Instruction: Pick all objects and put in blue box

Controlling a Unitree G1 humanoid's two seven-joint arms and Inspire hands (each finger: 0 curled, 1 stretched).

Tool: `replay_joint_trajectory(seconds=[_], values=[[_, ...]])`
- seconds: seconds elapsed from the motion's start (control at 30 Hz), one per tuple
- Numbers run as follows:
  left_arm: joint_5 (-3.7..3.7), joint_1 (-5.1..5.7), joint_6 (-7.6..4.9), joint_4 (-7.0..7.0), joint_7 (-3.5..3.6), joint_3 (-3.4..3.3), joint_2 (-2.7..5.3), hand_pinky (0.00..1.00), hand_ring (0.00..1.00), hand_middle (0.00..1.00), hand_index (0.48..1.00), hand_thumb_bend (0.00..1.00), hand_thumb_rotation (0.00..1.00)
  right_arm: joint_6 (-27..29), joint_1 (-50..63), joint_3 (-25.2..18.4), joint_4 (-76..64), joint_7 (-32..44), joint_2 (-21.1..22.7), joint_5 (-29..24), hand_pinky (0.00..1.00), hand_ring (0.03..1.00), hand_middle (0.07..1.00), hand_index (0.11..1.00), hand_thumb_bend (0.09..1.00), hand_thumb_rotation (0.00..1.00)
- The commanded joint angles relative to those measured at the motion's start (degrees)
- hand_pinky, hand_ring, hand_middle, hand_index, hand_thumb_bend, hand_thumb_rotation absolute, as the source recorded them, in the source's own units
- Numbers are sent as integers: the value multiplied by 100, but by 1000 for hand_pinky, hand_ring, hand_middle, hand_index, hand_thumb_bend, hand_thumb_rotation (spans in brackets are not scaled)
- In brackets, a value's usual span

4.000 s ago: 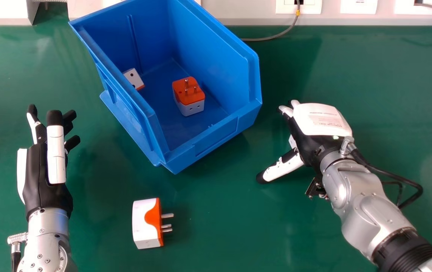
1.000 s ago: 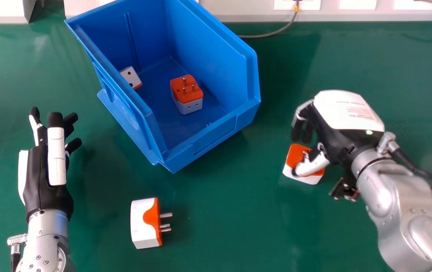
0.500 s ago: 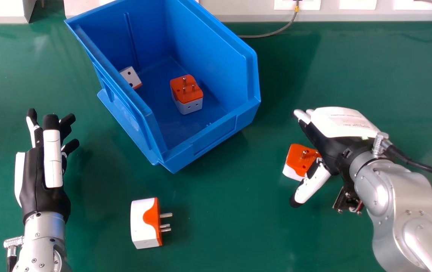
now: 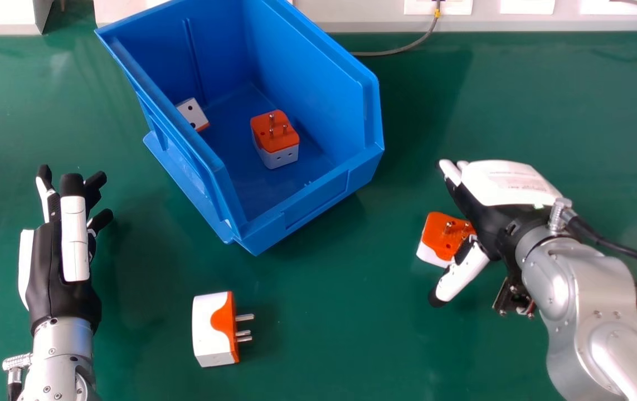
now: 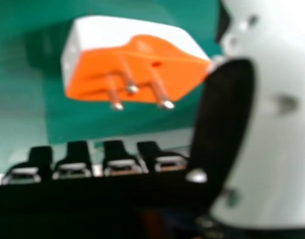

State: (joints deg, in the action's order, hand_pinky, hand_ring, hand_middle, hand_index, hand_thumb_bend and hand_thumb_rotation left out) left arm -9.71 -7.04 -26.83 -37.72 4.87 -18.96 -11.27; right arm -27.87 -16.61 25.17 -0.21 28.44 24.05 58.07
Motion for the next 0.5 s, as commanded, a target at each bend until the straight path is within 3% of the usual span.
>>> replay_joint_trajectory(seconds=[0.0, 0.13, 0.33, 0.47], values=[[-53, -5, -120, 40, 14, -45, -52, 876, 930, 878, 953, 937, 981, 76, -232, 40, 465, -281, -94, 8, 1000, 1000, 1000, 1000, 1000, 268], [-66, 29, -126, 62, 21, -55, -48, 875, 930, 878, 952, 937, 979, 219, -495, 144, 1437, -593, -240, -104, 980, 1000, 1000, 997, 1000, 219], [-68, 100, -129, 142, 31, -56, -41, 874, 930, 879, 952, 934, 978, 618, -736, 308, 2420, -972, -356, -402, 859, 978, 999, 966, 995, 121], [-108, 137, -138, 169, 72, -69, -32, 875, 929, 879, 951, 936, 978, 942, -818, 293, 2686, -1183, -324, -671, 815, 945, 984, 945, 974, 90]])
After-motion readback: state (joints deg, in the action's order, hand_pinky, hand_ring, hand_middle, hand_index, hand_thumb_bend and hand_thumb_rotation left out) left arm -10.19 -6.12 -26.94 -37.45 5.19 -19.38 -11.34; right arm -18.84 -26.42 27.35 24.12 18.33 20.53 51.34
